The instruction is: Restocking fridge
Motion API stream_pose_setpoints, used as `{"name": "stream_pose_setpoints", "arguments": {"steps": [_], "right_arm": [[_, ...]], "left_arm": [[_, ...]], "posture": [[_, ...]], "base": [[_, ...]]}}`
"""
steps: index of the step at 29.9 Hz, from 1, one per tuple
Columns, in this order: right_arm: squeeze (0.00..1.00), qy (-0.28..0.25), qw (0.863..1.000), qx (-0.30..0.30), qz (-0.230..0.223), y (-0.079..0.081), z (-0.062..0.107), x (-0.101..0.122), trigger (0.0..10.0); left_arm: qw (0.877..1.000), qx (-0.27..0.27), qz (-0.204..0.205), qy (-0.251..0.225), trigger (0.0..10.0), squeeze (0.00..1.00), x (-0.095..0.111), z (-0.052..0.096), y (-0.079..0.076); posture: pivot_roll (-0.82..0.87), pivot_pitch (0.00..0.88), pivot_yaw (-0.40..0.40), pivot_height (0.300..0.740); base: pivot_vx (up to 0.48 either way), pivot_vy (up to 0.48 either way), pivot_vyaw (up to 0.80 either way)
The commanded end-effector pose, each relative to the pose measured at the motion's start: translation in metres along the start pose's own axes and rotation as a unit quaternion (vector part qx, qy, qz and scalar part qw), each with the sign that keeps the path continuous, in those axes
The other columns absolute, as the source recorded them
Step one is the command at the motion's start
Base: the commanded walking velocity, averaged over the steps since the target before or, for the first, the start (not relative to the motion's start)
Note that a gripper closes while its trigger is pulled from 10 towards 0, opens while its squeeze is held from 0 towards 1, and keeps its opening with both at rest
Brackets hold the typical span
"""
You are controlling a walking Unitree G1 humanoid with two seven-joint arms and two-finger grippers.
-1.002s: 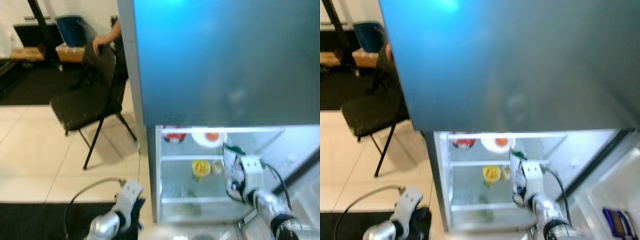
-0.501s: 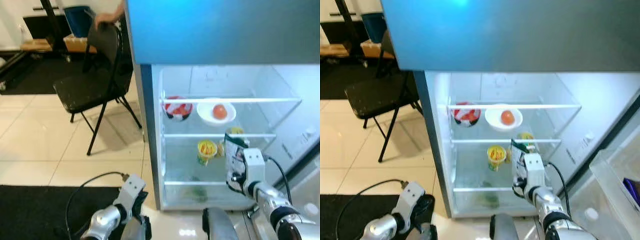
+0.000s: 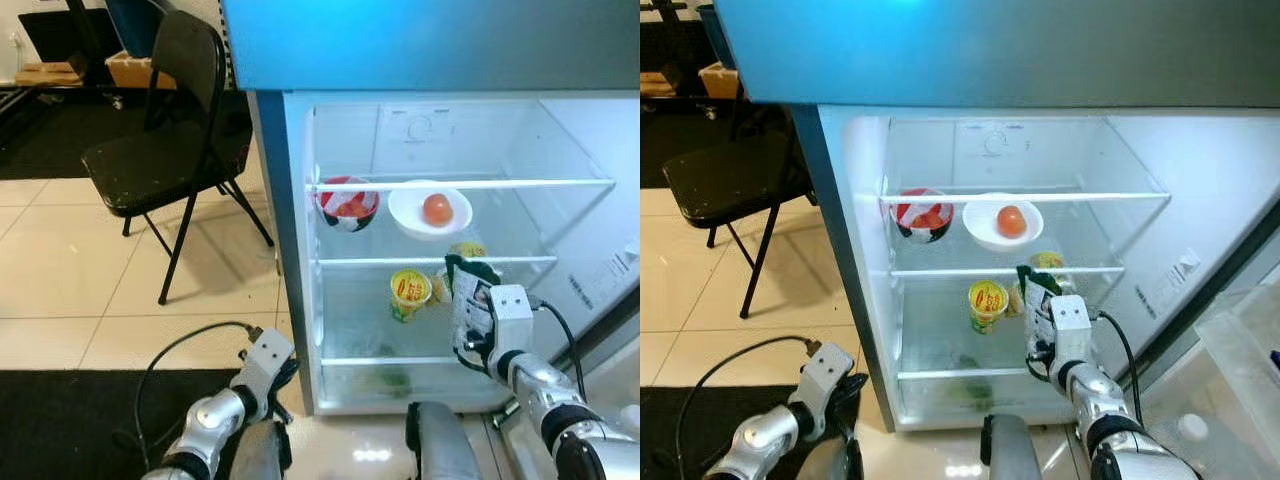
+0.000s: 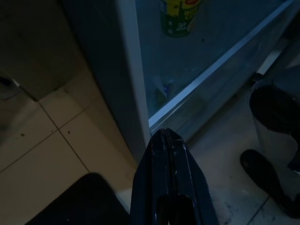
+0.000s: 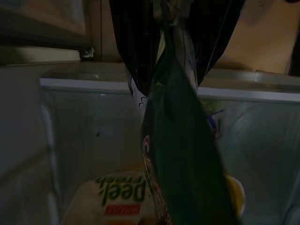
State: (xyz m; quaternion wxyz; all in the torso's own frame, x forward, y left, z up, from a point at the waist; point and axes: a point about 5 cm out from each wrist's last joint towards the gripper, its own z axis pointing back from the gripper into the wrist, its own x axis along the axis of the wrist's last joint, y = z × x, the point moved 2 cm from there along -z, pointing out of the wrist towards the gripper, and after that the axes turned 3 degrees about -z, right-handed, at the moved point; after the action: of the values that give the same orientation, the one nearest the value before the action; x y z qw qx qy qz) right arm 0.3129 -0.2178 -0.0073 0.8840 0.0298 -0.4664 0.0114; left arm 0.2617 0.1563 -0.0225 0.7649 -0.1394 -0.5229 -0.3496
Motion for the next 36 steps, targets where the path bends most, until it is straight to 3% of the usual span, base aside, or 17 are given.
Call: {"name": "stream_pose_setpoints", "arguments": {"steps": [1, 11, 14, 15, 17, 18, 22, 24, 27, 30, 33, 36], "right_arm": [[0.00, -0.019, 1.000, -0.003, -0.003, -0.003, 0.000, 0.009, 10.0], [0.00, -0.035, 0.999, 0.041, -0.008, -0.010, 0.004, 0.017, 10.0], [0.00, -0.023, 0.992, 0.119, -0.026, -0.009, 0.010, 0.008, 10.0], [0.00, -0.023, 0.992, 0.119, -0.026, -0.009, 0.010, 0.008, 10.0], [0.00, -0.010, 0.981, 0.192, -0.032, -0.006, 0.018, 0.000, 10.0], [0.00, -0.010, 0.981, 0.192, -0.032, -0.006, 0.018, 0.000, 10.0], [0.00, 0.015, 0.949, 0.316, -0.018, -0.004, 0.035, -0.011, 10.0], [0.00, 0.015, 0.949, 0.316, -0.018, -0.004, 0.035, -0.011, 10.0], [0.00, -0.036, 0.930, 0.364, -0.044, -0.011, 0.043, 0.009, 10.0], [0.00, -0.061, 0.929, 0.361, -0.054, -0.014, 0.044, 0.019, 10.0], [0.00, -0.146, 0.925, 0.335, -0.102, -0.030, 0.046, 0.050, 10.0], [0.00, -0.192, 0.920, 0.311, -0.143, -0.043, 0.049, 0.065, 10.0]], "left_arm": [[1.000, -0.005, -0.012, 0.002, 10.0, 0.00, 0.000, 0.002, 0.001], [1.000, -0.008, -0.021, -0.009, 10.0, 0.00, 0.005, 0.000, 0.002], [1.000, -0.009, -0.024, -0.015, 10.0, 0.00, 0.008, -0.002, 0.002], [1.000, -0.009, -0.024, -0.015, 10.0, 0.00, 0.008, -0.002, 0.002], [0.999, -0.010, -0.026, -0.018, 10.0, 0.00, 0.010, -0.003, 0.002], [0.999, -0.010, -0.026, -0.018, 10.0, 0.00, 0.010, -0.003, 0.002], [0.999, -0.011, -0.028, -0.020, 10.0, 0.00, 0.012, -0.004, 0.003], [0.999, -0.011, -0.028, -0.020, 10.0, 0.00, 0.012, -0.004, 0.003], [0.999, -0.011, -0.031, -0.021, 10.0, 0.00, 0.012, -0.004, 0.004], [0.999, -0.011, -0.031, -0.022, 10.0, 0.00, 0.013, -0.004, 0.004], [0.999, -0.012, -0.033, -0.025, 10.0, 0.00, 0.014, -0.005, 0.004], [0.999, -0.014, -0.035, -0.025, 10.0, 0.00, 0.015, -0.006, 0.003]], "posture": [[-0.06, 0.000, -0.049, 0.535], [-0.06, 0.000, -0.049, 0.495], [-0.06, 0.000, -0.049, 0.480], [-0.06, 0.000, -0.049, 0.480], [-0.06, 0.000, -0.047, 0.470], [-0.06, 0.000, -0.047, 0.470], [-0.06, 0.000, -0.046, 0.450], [-0.06, 0.000, -0.046, 0.450], [-0.06, 0.000, -0.044, 0.435], [-0.06, 0.000, -0.044, 0.430], [-0.06, 0.000, -0.045, 0.415], [-0.06, 0.000, -0.047, 0.410]], "base": [[0.000, 0.000, 0.00], [0.000, 0.000, 0.00], [0.000, 0.000, 0.00], [0.000, 0.000, 0.00], [0.000, 0.000, 0.00], [0.000, 0.000, 0.00], [0.000, 0.000, 0.00], [0.000, 0.000, 0.00], [0.000, 0.000, 0.00], [0.000, 0.000, 0.00], [0.000, 0.000, 0.00], [0.000, 0.000, 0.00]]}}
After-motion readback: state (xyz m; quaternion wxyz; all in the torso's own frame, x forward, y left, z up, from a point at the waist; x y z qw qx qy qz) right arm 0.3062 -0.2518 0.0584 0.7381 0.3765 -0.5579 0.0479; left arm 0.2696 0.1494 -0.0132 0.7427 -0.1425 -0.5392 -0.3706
